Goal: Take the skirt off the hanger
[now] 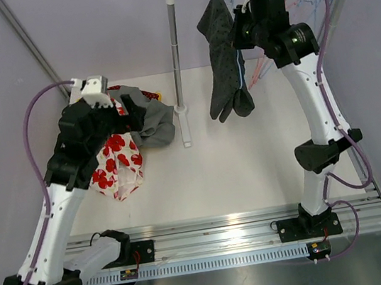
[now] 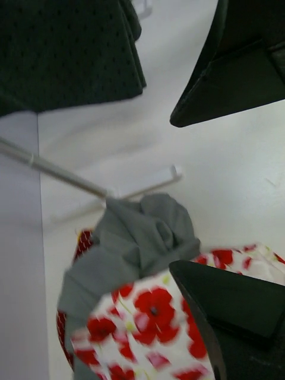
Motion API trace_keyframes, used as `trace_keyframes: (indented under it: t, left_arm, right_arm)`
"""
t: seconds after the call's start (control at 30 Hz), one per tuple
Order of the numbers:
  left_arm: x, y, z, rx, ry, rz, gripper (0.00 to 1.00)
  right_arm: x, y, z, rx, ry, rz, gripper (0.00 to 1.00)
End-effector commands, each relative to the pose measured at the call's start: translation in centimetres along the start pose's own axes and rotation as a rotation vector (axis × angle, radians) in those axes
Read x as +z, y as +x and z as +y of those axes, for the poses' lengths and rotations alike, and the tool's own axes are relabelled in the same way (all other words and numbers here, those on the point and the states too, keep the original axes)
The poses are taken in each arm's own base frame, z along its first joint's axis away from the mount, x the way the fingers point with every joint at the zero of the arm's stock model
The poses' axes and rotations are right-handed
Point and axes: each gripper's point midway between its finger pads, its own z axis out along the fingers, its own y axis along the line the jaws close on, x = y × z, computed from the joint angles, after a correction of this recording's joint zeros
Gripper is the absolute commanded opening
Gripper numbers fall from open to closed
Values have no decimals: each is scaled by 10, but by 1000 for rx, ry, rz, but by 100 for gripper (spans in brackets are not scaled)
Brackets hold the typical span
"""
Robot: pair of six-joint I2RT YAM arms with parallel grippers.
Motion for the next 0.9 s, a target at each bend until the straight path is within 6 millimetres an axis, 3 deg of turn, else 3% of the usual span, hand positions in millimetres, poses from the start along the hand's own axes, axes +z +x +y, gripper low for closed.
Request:
trace_keyframes:
  t: [0.0,0.07,0.1,0.13,0.2,0.23,0.27,0.33,0.37,0.43,0.47,0.5,0.57,0.67,0.8,0.87]
  left_arm:
    - [19,-48,-88,52,437,-160,99]
    - [38,-57,-104,44,494,-192,99]
    - [40,-58,-115,25,535,-195,99]
    - [43,-62,-127,20,582,-203,99]
    - [57,-63,-149,-4,656,-211,99]
    - [58,-67,-160,-2,695,-220,99]
    - [61,-71,-169,2,728,-243,99]
    - [76,-60,-186,-8,789,-214,99]
    - [78,-67,-195,-4,819,-237,99]
    - [95,-55,-208,-21,874,-192,99]
    - [95,-65,-214,-22,895,-222,99]
    - [110,-53,-220,-44,901,-183,99]
    - [115,-57,-231,-59,921,-168,99]
    - [127,-29,-255,-56,936,-108,99]
    - [135,-3,-262,-47,906,-67,98]
    - [136,3,-260,-49,894,-64,93]
  right_arm:
    - [-68,-39,24,69,-133,-122,0]
    - [-78,-31,35,85,-198,-94,0]
    - [-95,-36,39,109,-227,-118,0]
    - [-90,-21,39,120,-235,-75,0]
    - [-97,-14,51,157,-308,-50,0]
    - [-101,1,56,164,-349,-8,0]
    - [-104,5,58,170,-359,2,0]
    - [-109,17,59,171,-367,24,0]
    - [-111,20,58,174,-366,32,0]
    - [-118,27,59,178,-382,50,0]
    - [-121,28,60,183,-389,54,0]
    - [-129,28,61,183,-399,49,0]
    - [-134,29,62,192,-408,49,0]
    - [-143,28,63,202,-421,42,0]
    - [-153,22,66,213,-443,27,0]
    - [-156,19,68,214,-450,19,0]
